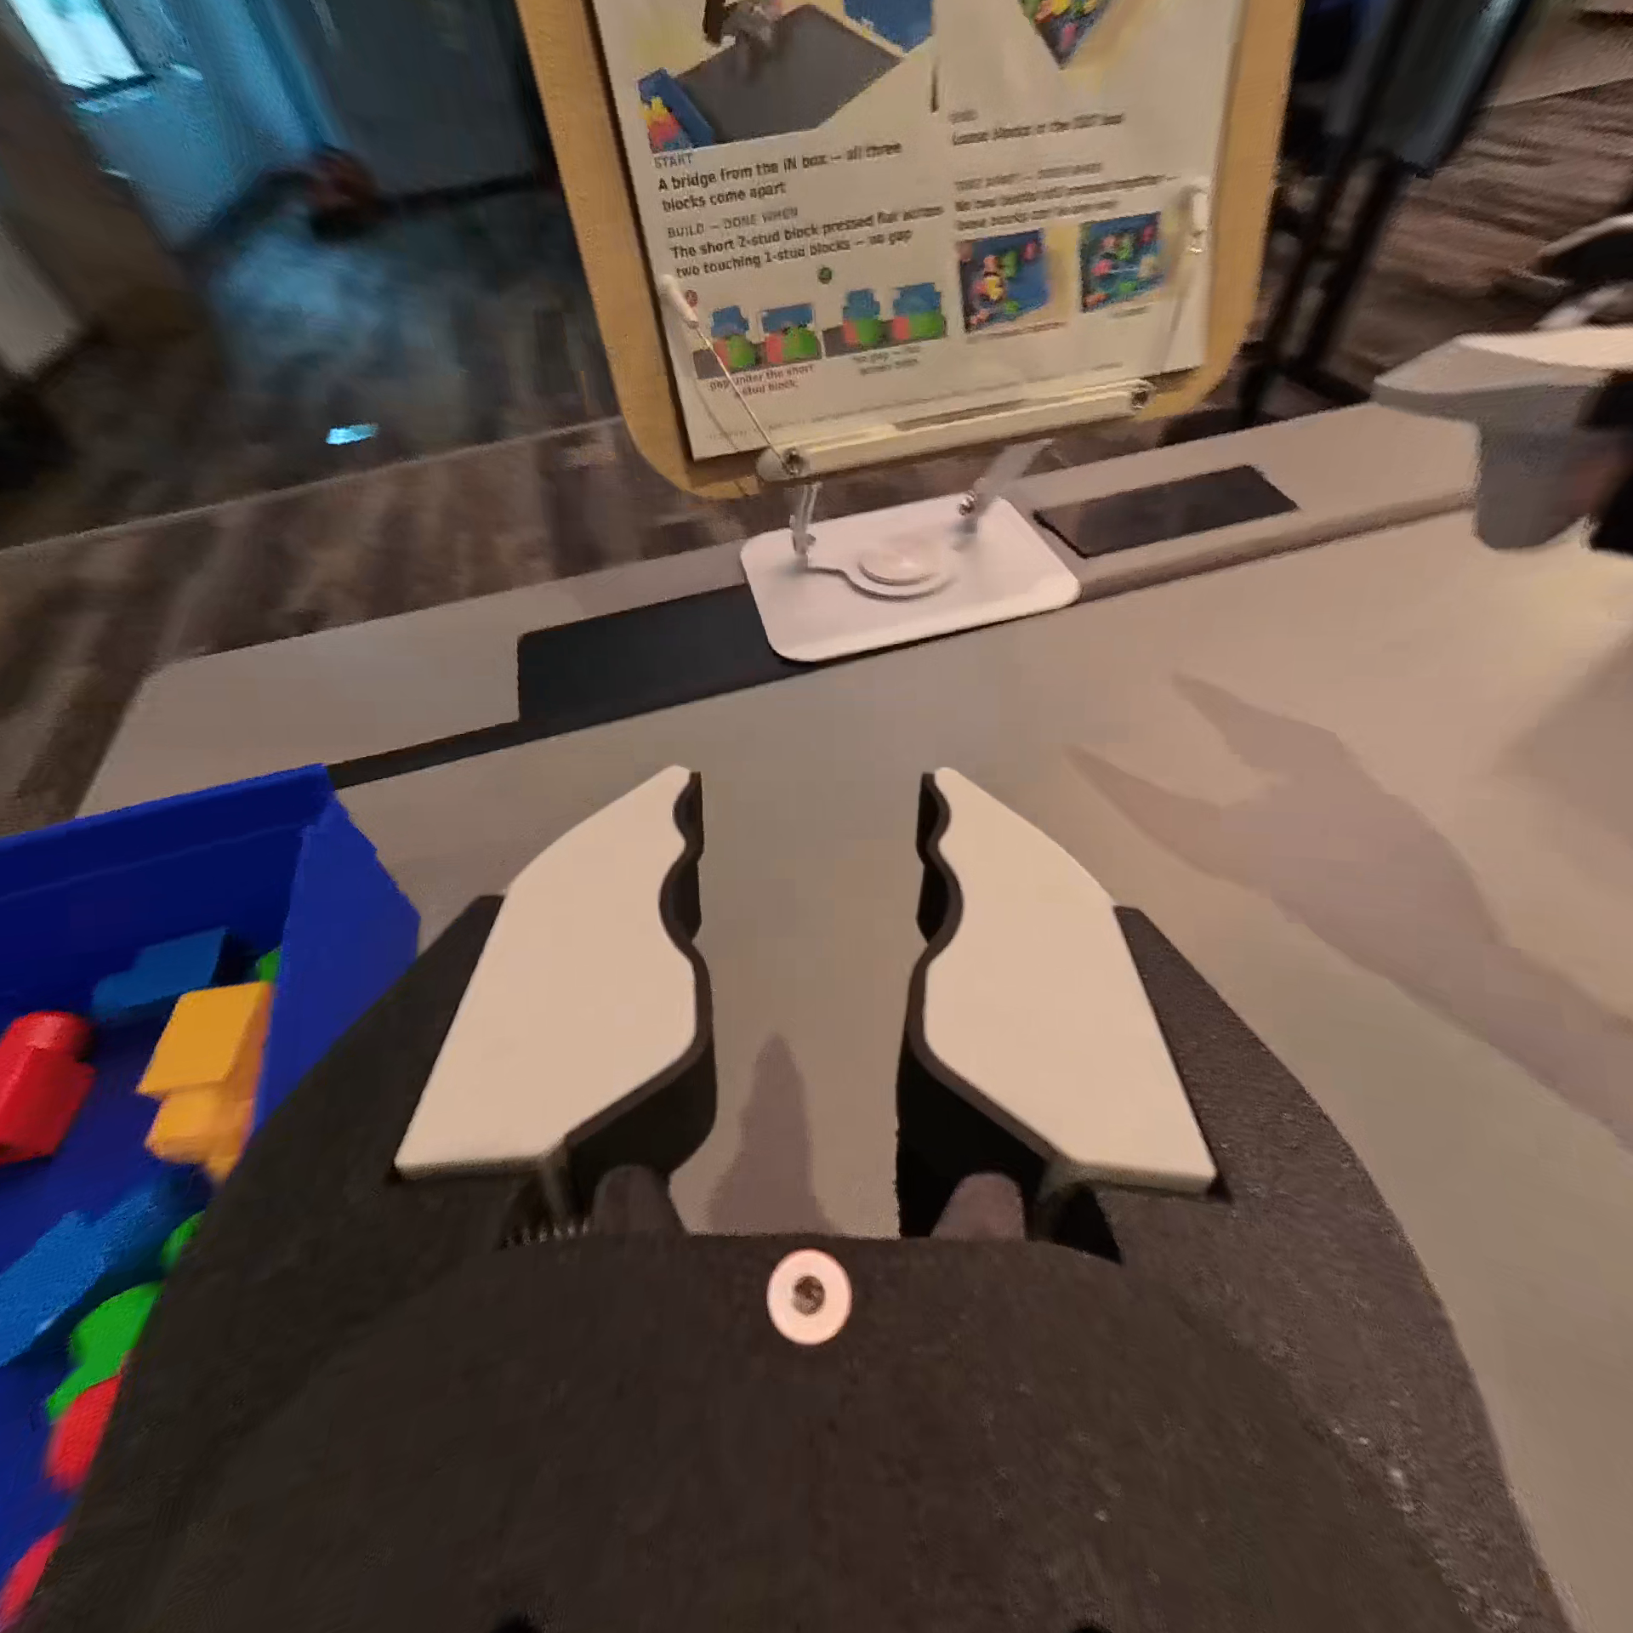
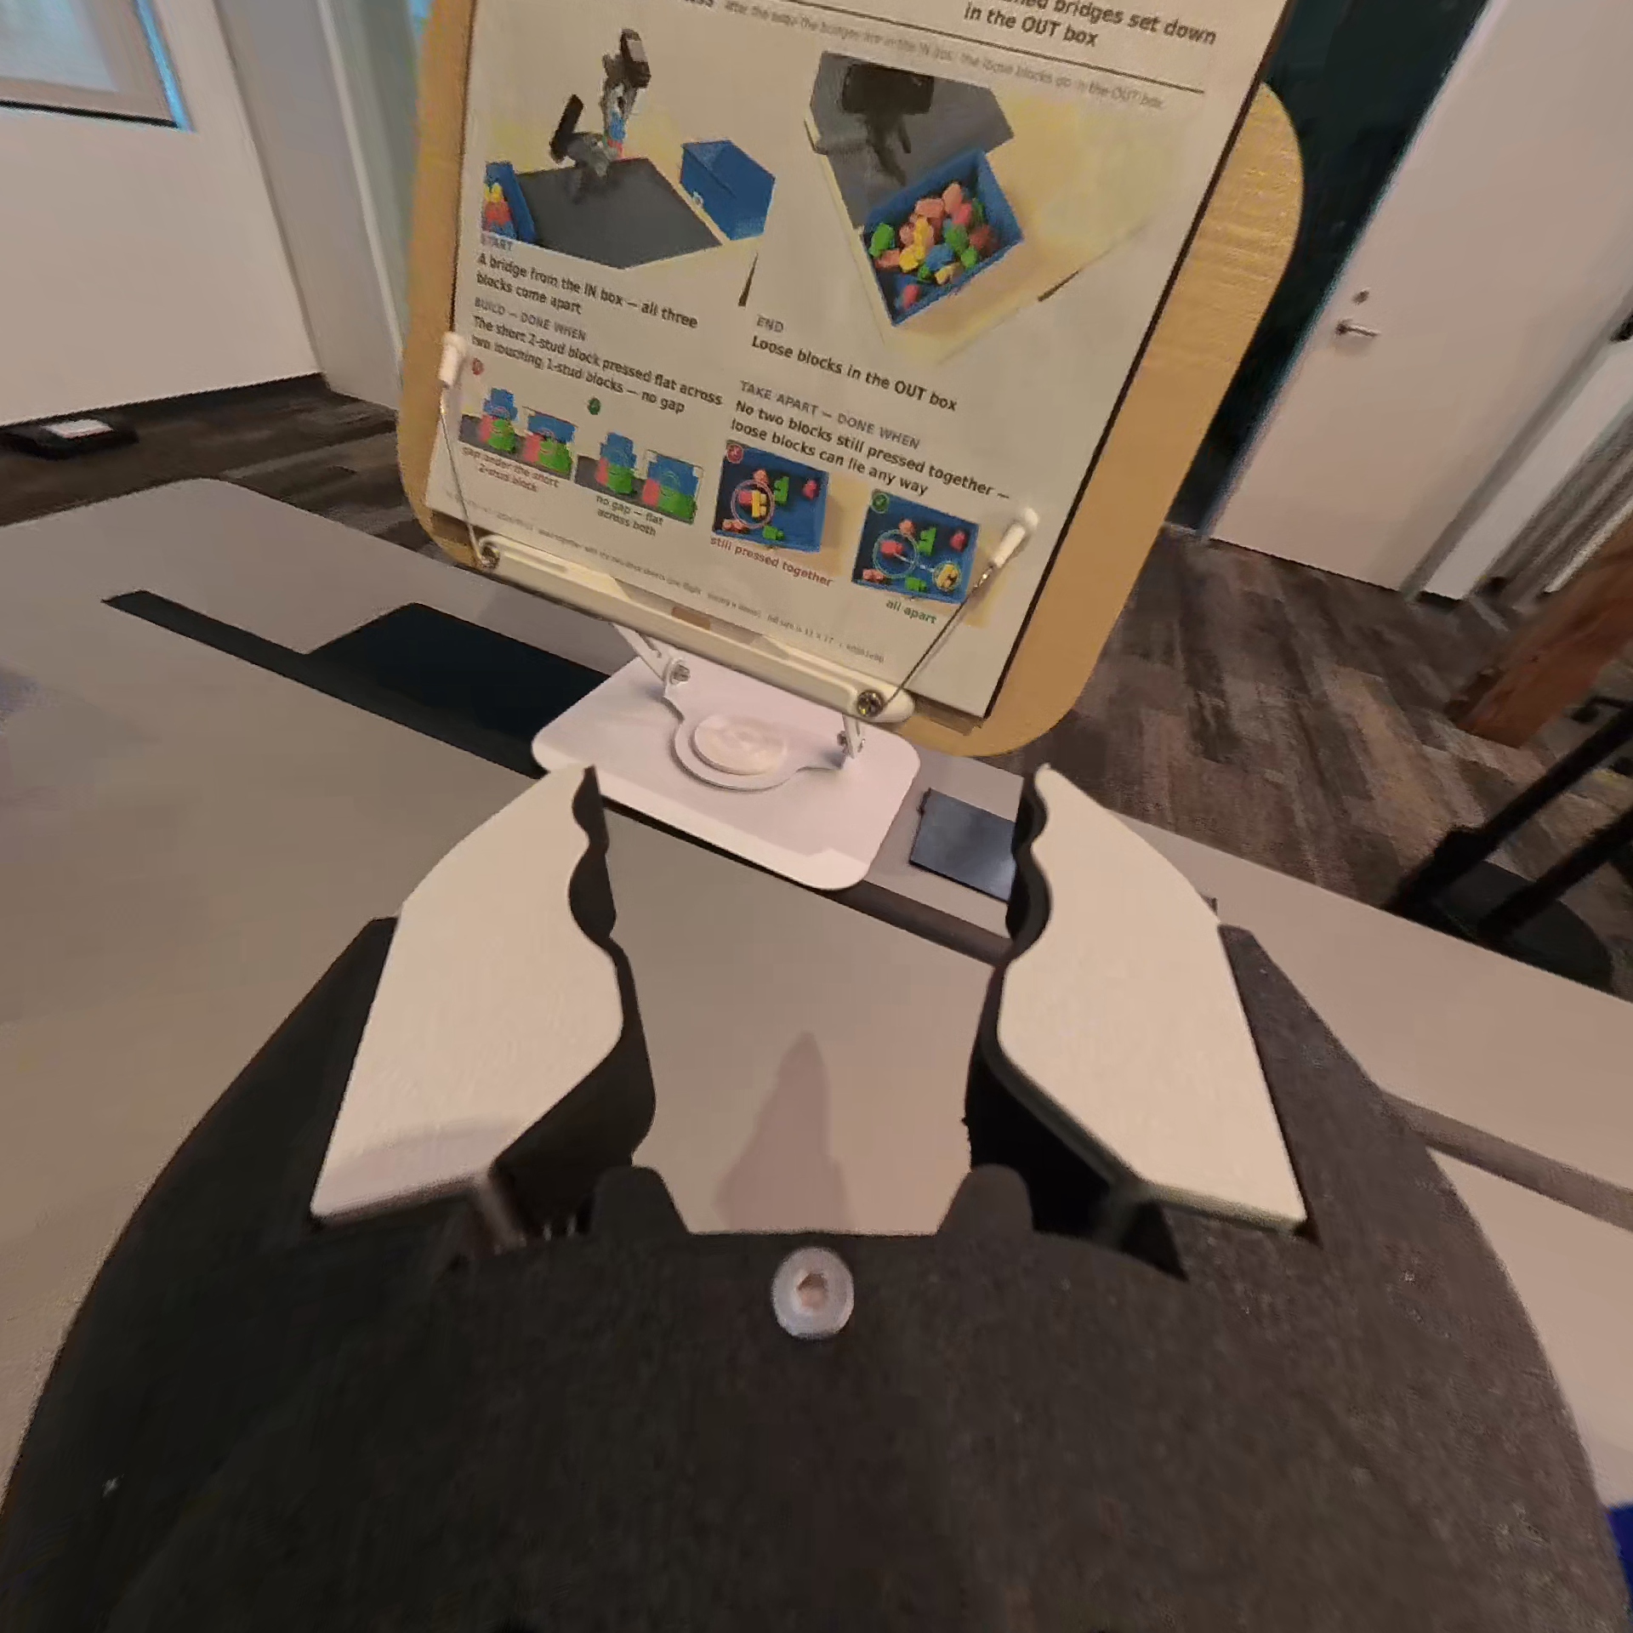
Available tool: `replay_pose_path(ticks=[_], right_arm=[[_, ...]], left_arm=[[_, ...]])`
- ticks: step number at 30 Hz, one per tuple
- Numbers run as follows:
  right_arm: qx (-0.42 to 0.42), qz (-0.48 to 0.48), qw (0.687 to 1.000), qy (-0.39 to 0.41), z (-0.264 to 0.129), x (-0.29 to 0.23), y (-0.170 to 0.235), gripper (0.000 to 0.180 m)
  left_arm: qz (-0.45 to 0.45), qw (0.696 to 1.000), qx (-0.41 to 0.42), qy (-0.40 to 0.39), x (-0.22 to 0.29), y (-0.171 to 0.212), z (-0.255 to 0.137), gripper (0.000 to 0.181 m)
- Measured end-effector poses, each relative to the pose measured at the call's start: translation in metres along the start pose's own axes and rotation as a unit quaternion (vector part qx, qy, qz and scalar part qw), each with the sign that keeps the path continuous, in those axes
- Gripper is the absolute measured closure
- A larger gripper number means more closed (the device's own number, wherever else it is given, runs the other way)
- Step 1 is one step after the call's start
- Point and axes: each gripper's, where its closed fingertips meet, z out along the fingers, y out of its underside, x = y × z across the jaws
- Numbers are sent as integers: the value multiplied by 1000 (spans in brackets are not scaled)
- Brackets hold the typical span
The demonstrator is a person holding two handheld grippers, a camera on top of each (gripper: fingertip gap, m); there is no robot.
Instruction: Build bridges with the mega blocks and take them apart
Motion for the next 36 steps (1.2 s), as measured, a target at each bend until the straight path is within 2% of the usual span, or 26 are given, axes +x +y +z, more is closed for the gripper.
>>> replay_pose_path(ticks=[3, 6, 10, 15, 18, 21, 24, 26, 28, 31, 36], right_arm=[[0, 11, 1000, -30, 5, 4, 3, 93], [3, 25, 998, -58, 11, 0, 20, 95], [-47, -10, 996, -78, 23, -4, 44, 93], [-36, -9, 994, -98, 20, -6, 41, 96], [-30, 5, 994, -101, 17, 0, 39, 98], [-37, 8, 995, -95, 18, 7, 42, 99], [-47, 22, 993, -104, 20, 10, 49, 99], [-52, 38, 992, -110, 22, 11, 53, 99], [-56, 51, 990, -116, 23, 12, 56, 99], [-59, 63, 989, -122, 24, 14, 58, 100], [-60, 71, 987, -128, 23, 13, 58, 101]], left_arm=[[24, 999, -43, 20, -52, 2, -48, 137], [94, 989, -111, -11, -134, 17, -73, 141], [168, 955, -241, 37, -201, 70, -71, 147], [256, 892, -369, 48, -249, 142, -46, 146], [267, 870, -410, 54, -261, 171, -32, 140], [262, 877, -397, 73, -262, 179, -16, 139], [266, 869, -409, 82, -268, 186, -11, 139], [259, 871, -408, 90, -269, 185, -9, 142], [244, 870, -416, 102, -267, 187, -9, 156], [218, 872, -422, 121, -263, 189, -10, 159], [212, 865, -433, 138, -262, 190, -11, 144]])
